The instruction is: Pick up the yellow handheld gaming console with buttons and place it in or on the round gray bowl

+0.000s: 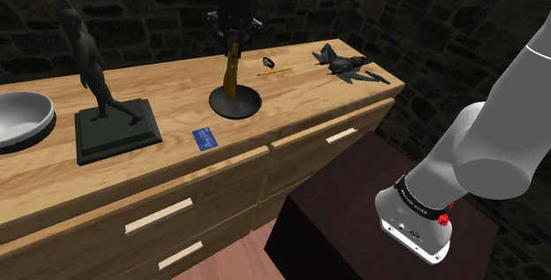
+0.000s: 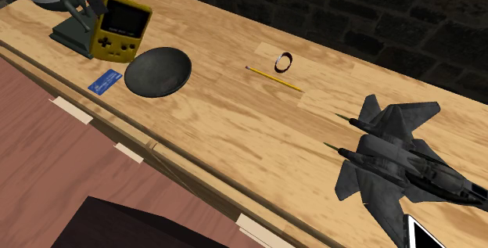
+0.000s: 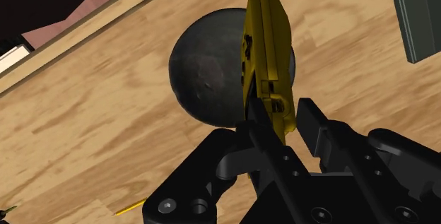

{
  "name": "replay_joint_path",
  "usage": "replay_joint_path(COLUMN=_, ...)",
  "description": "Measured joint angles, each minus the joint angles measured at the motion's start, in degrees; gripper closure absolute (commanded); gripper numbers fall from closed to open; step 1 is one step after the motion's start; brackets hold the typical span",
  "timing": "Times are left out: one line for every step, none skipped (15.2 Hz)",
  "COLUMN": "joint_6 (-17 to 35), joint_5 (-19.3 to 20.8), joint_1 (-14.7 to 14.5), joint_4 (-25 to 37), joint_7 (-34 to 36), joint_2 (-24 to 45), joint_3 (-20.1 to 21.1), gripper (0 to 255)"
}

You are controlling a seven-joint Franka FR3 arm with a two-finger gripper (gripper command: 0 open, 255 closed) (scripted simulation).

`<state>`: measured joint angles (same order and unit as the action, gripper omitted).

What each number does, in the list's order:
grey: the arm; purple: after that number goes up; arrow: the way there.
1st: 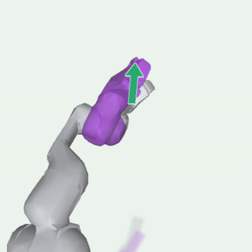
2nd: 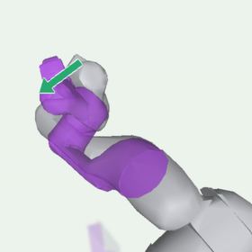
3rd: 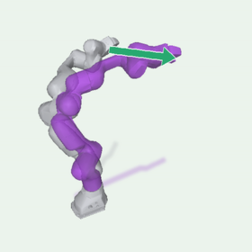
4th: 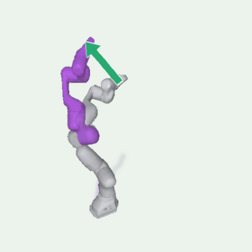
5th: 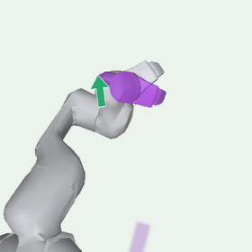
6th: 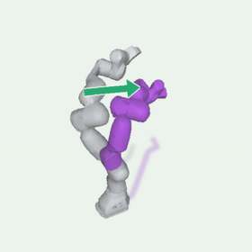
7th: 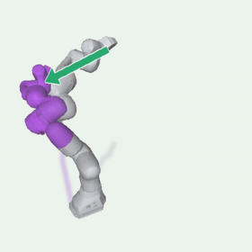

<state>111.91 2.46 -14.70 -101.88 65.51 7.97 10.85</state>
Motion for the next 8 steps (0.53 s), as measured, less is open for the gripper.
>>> replay_joint_path(joint_6=0.81, joint_5=0.05, joint_1=0.0, joint_4=-0.61, joint_7=0.03, joint_2=0.19, joint_3=-0.01, gripper=255)
replay_joint_path(joint_6=1.59, joint_5=0.09, joint_1=-0.02, joint_4=-1.26, joint_7=0.1, joint_2=0.34, joint_3=-0.01, gripper=255)
replay_joint_path(joint_6=2.29, joint_5=0.18, joint_1=-0.05, joint_4=-1.58, joint_7=0.19, joint_2=0.71, joint_3=-0.01, gripper=255)
replay_joint_path(joint_6=2.93, joint_5=0.21, joint_1=-0.05, joint_4=-2.16, joint_7=0.22, joint_2=0.79, joint_3=-0.01, gripper=255)
replay_joint_path(joint_6=3.59, joint_5=0.25, joint_1=-0.03, joint_4=-2.65, joint_7=0.2, joint_2=0.95, joint_3=-0.04, gripper=255)
replay_joint_path(joint_6=4.5, joint_5=0.3, joint_1=-0.05, joint_4=-3.43, joint_7=0.28, joint_2=1.08, joint_3=-0.04, gripper=255)
replay_joint_path(joint_6=5.23, joint_5=0.34, joint_1=-0.08, joint_4=-4.07, joint_7=0.39, joint_2=1.18, joint_3=-0.02, gripper=255)
replay_joint_path(joint_6=6.01, joint_5=0.39, joint_1=-0.08, joint_4=-4.71, joint_7=0.42, joint_2=1.32, joint_3=-0.03, gripper=255)
